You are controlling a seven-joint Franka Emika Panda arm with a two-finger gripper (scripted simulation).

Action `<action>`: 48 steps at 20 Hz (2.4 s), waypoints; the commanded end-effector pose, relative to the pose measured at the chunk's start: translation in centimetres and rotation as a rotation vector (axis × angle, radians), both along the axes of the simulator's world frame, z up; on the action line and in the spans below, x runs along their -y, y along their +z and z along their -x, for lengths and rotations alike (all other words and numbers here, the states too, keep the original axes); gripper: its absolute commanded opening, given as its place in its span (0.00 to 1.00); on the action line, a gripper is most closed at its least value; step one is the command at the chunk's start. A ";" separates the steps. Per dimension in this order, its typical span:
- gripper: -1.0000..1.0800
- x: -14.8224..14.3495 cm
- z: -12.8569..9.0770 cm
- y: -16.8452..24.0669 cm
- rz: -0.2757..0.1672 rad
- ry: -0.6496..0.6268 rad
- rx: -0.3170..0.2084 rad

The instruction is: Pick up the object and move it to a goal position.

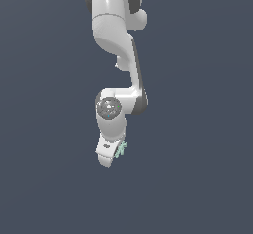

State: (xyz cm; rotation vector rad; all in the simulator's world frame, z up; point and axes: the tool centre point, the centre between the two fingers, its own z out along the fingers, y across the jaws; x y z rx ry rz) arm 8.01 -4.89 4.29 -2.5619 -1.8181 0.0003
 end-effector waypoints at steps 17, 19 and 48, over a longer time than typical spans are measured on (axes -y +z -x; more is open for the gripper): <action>0.00 -0.4 2.3 4.6 0.001 0.000 0.000; 0.00 -0.5 2.9 5.9 0.002 0.000 0.000; 0.00 -2.7 14.1 30.6 0.000 0.002 0.000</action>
